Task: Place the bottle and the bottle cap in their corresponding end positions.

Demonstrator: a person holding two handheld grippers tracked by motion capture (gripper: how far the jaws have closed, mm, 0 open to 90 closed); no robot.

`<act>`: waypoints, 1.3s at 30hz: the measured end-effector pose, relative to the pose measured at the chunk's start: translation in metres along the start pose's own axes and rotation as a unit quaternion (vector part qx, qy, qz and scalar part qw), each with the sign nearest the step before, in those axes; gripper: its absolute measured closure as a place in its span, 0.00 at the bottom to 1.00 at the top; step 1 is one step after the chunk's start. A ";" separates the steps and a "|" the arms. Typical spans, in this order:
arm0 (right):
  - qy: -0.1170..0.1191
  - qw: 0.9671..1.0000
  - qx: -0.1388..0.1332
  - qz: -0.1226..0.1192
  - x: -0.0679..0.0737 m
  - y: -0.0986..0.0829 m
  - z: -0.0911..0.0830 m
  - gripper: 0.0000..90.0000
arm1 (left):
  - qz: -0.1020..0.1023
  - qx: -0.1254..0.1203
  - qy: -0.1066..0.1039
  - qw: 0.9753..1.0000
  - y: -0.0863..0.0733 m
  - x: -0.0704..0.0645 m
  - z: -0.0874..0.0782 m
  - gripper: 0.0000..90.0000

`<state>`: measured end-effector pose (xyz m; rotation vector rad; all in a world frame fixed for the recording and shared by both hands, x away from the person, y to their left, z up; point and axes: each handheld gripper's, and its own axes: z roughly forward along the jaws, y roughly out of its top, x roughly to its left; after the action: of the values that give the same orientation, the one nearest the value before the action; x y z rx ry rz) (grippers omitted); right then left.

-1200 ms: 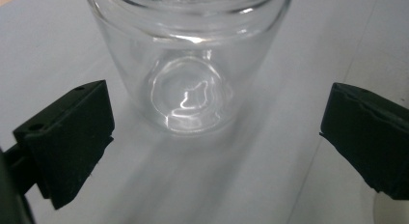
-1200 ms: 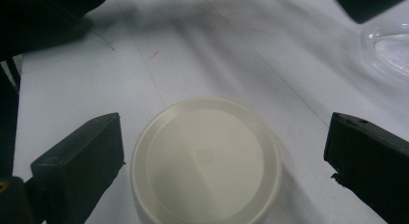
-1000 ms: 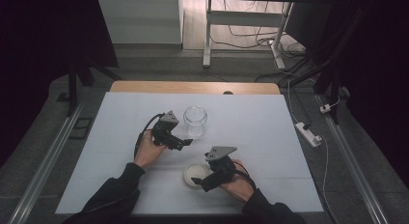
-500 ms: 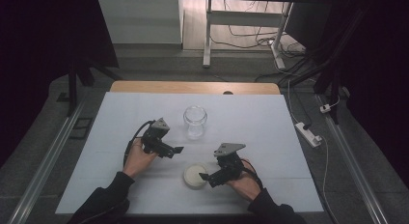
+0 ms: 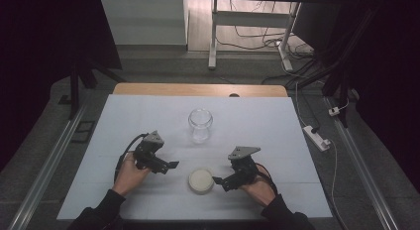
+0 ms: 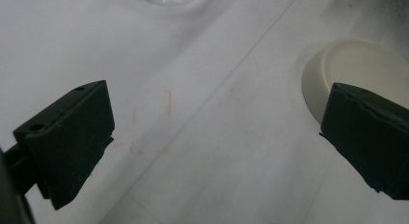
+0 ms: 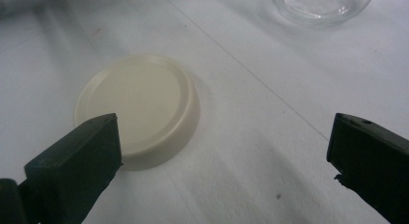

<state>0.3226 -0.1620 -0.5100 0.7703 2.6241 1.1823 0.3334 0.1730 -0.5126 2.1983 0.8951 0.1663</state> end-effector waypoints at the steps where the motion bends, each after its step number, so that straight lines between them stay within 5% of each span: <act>1: 0.001 1.000 0.001 0.001 0.000 -0.001 -0.001 0.00 | 0.000 0.001 0.000 1.000 -0.002 -0.001 -0.002 0.00; 19: -0.022 0.999 -0.001 0.023 0.000 -0.016 -0.030 0.00 | -0.039 -0.022 0.008 0.999 -0.050 -0.010 -0.048 0.00; 39: -0.070 0.995 -0.013 0.064 -0.002 -0.051 -0.078 0.00 | -0.078 -0.037 0.047 0.995 -0.102 -0.025 -0.090 0.00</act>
<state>0.2775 -0.2421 -0.4955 0.9920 2.4737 1.1460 0.2257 0.2590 -0.5144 2.0568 1.0908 0.2260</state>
